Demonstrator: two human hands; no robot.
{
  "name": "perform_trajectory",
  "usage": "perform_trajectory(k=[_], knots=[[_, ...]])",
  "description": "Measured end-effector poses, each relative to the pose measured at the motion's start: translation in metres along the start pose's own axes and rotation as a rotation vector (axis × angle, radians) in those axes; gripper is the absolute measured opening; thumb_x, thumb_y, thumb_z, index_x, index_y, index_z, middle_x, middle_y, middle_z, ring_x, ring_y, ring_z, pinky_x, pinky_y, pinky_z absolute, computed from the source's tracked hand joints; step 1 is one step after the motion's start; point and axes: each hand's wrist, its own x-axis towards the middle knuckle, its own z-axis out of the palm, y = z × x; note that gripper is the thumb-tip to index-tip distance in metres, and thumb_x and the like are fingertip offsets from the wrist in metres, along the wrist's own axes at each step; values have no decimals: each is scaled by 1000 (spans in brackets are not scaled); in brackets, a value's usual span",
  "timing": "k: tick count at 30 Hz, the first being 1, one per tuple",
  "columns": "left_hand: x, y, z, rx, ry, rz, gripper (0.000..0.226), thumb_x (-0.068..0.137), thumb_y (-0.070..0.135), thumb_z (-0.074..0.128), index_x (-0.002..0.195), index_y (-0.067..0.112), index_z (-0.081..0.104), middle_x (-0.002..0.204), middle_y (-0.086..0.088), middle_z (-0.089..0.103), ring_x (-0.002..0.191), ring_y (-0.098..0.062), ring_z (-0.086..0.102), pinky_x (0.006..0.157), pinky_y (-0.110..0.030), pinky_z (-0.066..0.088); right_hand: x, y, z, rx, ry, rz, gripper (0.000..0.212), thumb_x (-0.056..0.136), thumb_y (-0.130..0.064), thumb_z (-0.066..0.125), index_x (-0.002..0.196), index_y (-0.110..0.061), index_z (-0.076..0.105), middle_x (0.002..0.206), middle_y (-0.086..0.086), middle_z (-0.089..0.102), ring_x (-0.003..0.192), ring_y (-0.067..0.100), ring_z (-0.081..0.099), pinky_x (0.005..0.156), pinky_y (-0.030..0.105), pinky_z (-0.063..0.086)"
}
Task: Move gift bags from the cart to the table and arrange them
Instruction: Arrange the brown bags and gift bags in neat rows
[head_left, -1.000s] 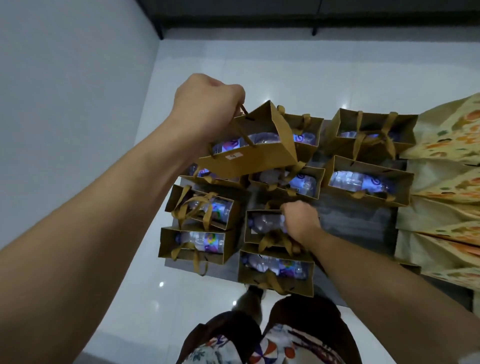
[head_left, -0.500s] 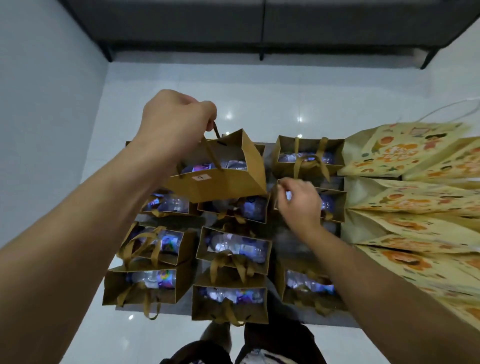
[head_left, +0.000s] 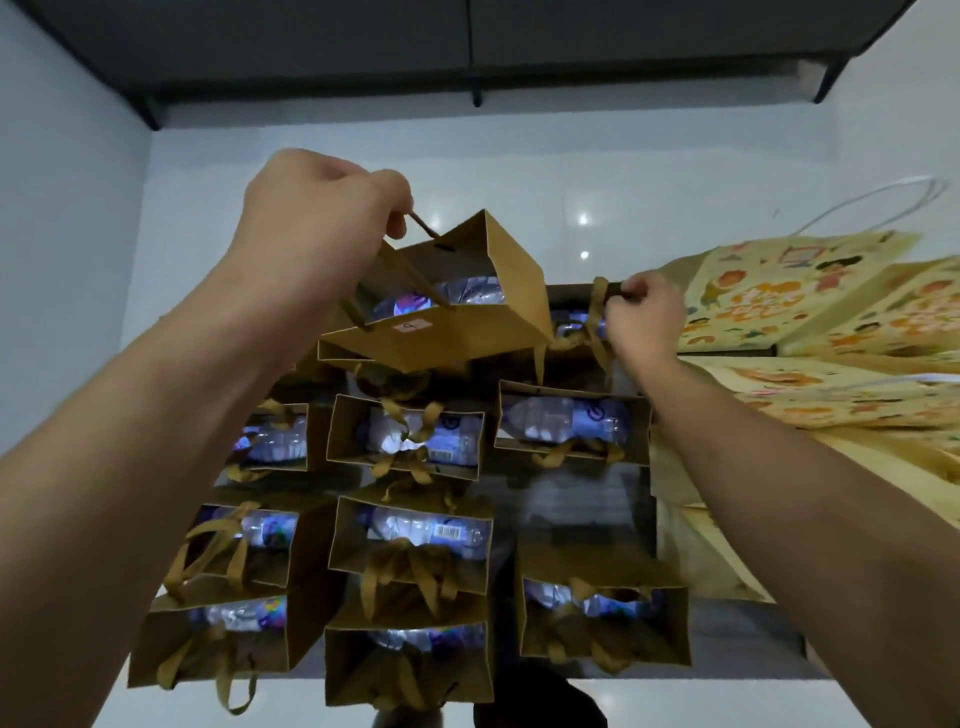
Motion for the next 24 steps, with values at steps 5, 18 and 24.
perform_trajectory(k=[5,18,24], knots=[[8,13,11,1,11,-4,25,90,29,63,69,15,67,72,-5,58,67,-19,53,60,-32,46,22,-9,1,-334,-320,101,35,92,-41,63,102,-8,67,98,10,69,93,30,64,73,34,48],[7,10,20,-15,5,-3,26,90,30,63,67,17,67,72,-4,58,65,-19,52,62,-33,47,0,9,-29,-1024,-502,-439,4,88,-27,62,86,-25,62,83,-1,51,108,28,49,86,41,39],[4,4,18,-17,14,-18,26,89,30,64,67,16,68,72,-5,58,62,-18,51,58,-31,47,10,8,-21,-805,-435,-386,15,93,-7,57,95,-10,72,87,9,64,85,28,63,73,35,51]])
